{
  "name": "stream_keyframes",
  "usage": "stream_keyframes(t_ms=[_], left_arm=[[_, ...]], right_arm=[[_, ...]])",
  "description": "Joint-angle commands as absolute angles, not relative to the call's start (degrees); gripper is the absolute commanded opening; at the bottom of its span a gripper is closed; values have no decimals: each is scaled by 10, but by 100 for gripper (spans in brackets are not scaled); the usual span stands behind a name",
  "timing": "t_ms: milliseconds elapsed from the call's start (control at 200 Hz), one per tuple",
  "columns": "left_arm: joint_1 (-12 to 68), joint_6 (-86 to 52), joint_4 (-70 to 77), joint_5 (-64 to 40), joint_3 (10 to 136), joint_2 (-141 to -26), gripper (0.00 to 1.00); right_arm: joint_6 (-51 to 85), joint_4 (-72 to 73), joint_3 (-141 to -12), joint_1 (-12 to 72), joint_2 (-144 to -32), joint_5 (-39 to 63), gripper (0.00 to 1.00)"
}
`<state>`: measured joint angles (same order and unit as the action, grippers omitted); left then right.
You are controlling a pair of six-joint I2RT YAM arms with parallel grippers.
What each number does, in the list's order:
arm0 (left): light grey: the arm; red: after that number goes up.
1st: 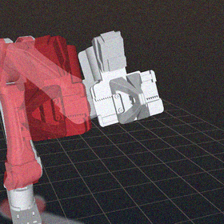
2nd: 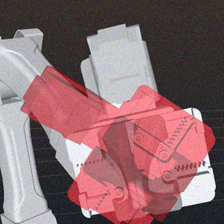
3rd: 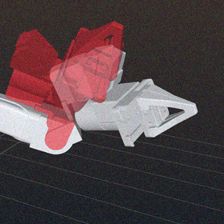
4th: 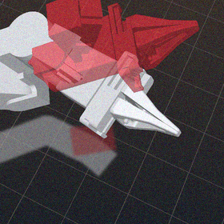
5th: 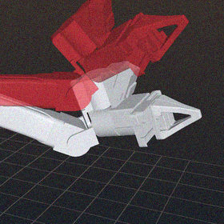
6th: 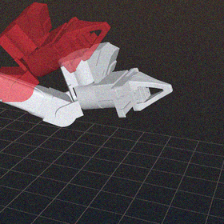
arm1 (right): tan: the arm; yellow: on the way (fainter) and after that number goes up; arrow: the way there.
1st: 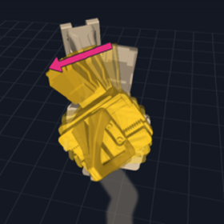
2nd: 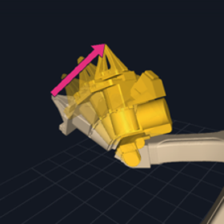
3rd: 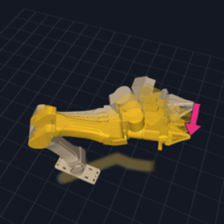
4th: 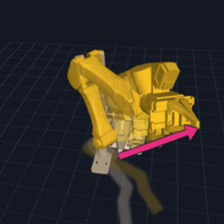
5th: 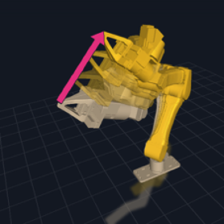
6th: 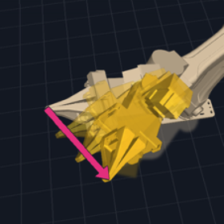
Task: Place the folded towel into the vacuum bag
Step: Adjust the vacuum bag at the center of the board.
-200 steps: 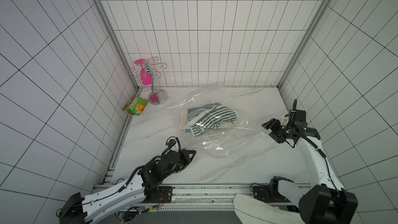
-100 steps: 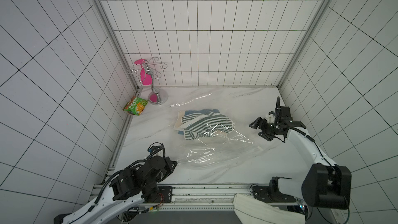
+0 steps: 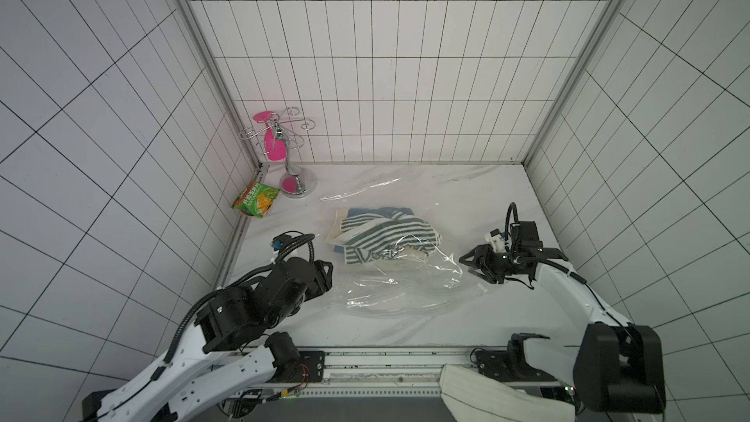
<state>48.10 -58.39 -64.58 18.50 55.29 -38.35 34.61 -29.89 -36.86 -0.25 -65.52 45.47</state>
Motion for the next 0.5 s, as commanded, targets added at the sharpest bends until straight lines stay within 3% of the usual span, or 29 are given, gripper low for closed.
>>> stream_keyframes(t_ms=[0, 145, 285, 495], left_arm=[[400, -470, -544, 48, 542, -441, 63], [378, -354, -520, 23, 629, -524, 63], [413, -231, -528, 29, 758, -602, 63], [586, -45, -478, 108, 812, -674, 67]], right_arm=[[472, -202, -349, 16, -600, 545, 28], [672, -110, -348, 21, -528, 547, 0], [807, -80, -369, 34, -494, 507, 0], [994, -43, -392, 62, -452, 418, 0]])
